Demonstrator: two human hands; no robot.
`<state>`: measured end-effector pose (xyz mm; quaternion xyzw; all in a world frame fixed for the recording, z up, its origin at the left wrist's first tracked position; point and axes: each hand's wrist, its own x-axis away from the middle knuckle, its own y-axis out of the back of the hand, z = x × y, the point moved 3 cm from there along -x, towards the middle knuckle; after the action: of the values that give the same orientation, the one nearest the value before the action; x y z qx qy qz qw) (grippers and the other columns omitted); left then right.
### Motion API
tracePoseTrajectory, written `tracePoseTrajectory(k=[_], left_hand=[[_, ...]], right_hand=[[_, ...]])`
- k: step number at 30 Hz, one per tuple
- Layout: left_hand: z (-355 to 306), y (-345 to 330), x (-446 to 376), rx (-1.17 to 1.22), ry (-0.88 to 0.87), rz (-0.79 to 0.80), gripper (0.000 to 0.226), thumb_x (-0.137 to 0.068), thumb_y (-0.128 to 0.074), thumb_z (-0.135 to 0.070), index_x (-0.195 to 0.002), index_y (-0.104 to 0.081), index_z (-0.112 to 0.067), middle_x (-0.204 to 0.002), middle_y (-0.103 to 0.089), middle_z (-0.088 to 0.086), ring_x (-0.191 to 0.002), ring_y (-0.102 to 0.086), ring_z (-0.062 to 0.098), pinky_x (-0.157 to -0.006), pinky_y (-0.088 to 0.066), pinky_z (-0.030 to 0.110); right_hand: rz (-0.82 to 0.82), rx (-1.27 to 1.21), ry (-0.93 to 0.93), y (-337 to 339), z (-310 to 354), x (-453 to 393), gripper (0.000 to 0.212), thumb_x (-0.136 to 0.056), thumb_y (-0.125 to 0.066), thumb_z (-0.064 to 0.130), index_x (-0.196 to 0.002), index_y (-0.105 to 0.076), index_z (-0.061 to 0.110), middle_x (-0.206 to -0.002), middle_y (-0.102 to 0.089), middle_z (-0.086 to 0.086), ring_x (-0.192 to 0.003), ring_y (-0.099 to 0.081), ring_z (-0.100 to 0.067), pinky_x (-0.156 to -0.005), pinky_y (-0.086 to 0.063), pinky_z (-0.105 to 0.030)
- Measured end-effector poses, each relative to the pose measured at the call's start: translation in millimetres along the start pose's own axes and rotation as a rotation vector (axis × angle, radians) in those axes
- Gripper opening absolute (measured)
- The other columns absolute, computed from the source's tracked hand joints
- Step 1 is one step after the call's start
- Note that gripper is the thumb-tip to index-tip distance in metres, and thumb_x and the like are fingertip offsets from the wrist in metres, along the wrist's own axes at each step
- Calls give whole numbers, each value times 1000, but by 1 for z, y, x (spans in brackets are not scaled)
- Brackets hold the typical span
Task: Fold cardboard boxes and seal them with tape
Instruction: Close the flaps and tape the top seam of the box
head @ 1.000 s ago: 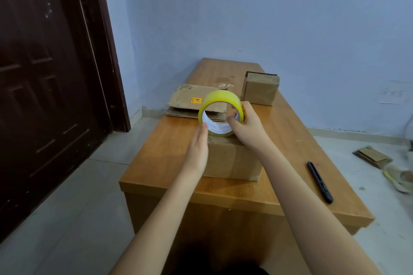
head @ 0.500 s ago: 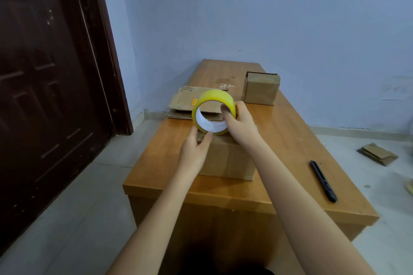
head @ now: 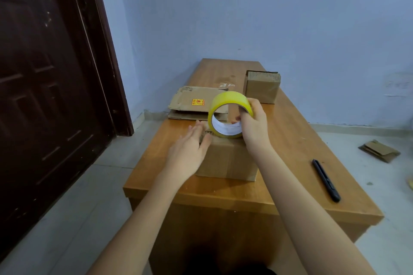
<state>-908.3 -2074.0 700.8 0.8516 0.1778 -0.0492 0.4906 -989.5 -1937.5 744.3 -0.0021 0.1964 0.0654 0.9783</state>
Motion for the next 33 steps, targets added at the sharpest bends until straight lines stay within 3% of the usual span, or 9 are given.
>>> tracePoseTrajectory(k=[5, 8, 11, 13, 16, 20, 26, 29, 33], left_hand=[[-12, 2, -4, -204, -116, -62, 52, -103, -21, -31, -151, -16, -12, -159, -12, 2, -146, -4, 14, -118, -6, 32], [-16, 2, -4, -197, -199, -131, 46, -103, -24, -20, -145, -32, -4, -154, -27, 9, -145, -15, 14, -116, -4, 24], [-13, 3, -3, -195, -218, -108, 44, -104, -23, -22, -138, -43, -4, -151, -36, 8, -144, -20, 13, -115, -5, 22], [-12, 3, -4, -238, -238, -86, 46, -104, -20, -25, -141, -40, -6, -151, -35, 7, -144, -20, 12, -117, -6, 24], [-13, 3, -4, -271, -252, -71, 48, -104, -19, -28, -145, -35, -9, -153, -33, 5, -144, -20, 12, -117, -8, 25], [-13, 4, -3, -295, -260, -57, 48, -104, -19, -28, -146, -32, -10, -153, -31, 4, -144, -19, 11, -118, -9, 25], [-14, 6, -3, -307, -241, -48, 49, -104, -18, -30, -150, -22, -13, -157, -21, 1, -145, -15, 9, -115, -8, 22], [-15, 6, -6, -324, -235, -9, 50, -104, -18, -31, -151, -20, -13, -158, -19, 1, -145, -13, 10, -116, -8, 23], [-19, 8, -7, -424, -225, -20, 52, -104, -16, -31, -151, -13, -10, -159, -13, 4, -146, -8, 12, -118, -2, 26]], right_hand=[[18, 140, -68, 2, -3, -5, 18, -85, -46, -4, -79, -53, 12, -78, -51, -6, -75, -46, -20, -60, -35, -25], [90, 319, -44, 3, -4, -9, 5, -87, -50, 1, -90, -52, 3, -88, -58, -17, -79, -51, -26, -62, -39, -29], [262, 558, -27, 13, -3, -10, 24, -86, -61, 16, -103, -43, 19, -87, -58, 1, -82, -55, -20, -68, -42, -33], [285, 529, -61, 20, -5, -10, 23, -88, -61, 25, -105, -46, 20, -83, -54, 9, -81, -52, -13, -66, -41, -28], [204, 432, -16, 21, -9, -7, 21, -95, -51, 26, -91, -54, 6, -74, -51, 1, -70, -46, -14, -60, -35, -26], [142, 365, 55, 19, -9, -3, 31, -99, -46, 30, -71, -44, 16, -66, -42, 5, -61, -40, -8, -53, -33, -13], [-58, 17, -32, 30, -15, -5, 15, -93, -45, 2, -97, -60, 4, -82, -59, -3, -65, -59, 2, -62, -44, -12], [-31, 43, -31, 31, -18, -7, 13, -96, -46, 7, -100, -58, 5, -79, -62, -2, -69, -58, 0, -65, -45, -14], [-77, 72, -33, 31, -23, -8, 14, -98, -47, 15, -97, -56, 4, -80, -64, -4, -63, -53, 10, -56, -39, -4]])
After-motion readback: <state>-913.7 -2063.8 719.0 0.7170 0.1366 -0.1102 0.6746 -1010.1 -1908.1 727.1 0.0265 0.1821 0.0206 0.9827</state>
